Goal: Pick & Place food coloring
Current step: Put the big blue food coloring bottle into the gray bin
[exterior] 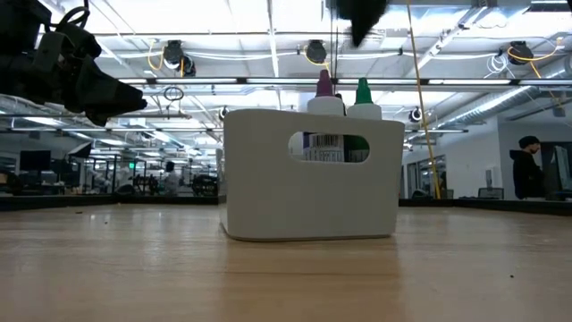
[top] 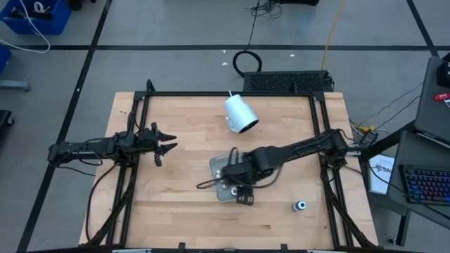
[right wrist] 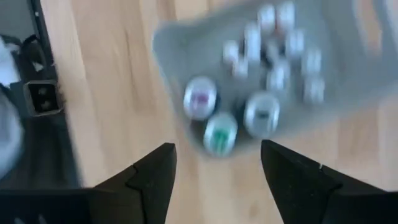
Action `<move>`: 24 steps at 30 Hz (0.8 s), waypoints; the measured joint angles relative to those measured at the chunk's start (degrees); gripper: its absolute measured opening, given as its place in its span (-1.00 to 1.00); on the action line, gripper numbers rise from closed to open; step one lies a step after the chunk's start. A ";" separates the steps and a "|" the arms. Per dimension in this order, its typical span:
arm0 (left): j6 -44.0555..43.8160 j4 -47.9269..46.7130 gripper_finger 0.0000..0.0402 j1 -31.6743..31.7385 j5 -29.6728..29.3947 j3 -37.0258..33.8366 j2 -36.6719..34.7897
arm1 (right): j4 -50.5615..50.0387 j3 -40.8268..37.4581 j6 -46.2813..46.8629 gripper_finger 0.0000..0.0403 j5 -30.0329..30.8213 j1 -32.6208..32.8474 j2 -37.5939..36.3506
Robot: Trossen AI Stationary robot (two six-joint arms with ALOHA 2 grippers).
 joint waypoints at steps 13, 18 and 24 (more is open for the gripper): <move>0.00 0.00 -0.27 -0.02 -0.02 0.00 0.02 | -15.03 -5.33 48.46 0.10 5.69 16.71 -7.74; 0.00 0.01 -0.27 -0.01 -0.01 0.00 0.01 | -16.56 -14.22 60.14 0.10 3.49 21.04 -10.67; 0.00 0.00 -0.27 -0.01 -0.02 0.00 0.00 | -13.90 -24.65 68.69 0.10 0.87 24.25 -16.05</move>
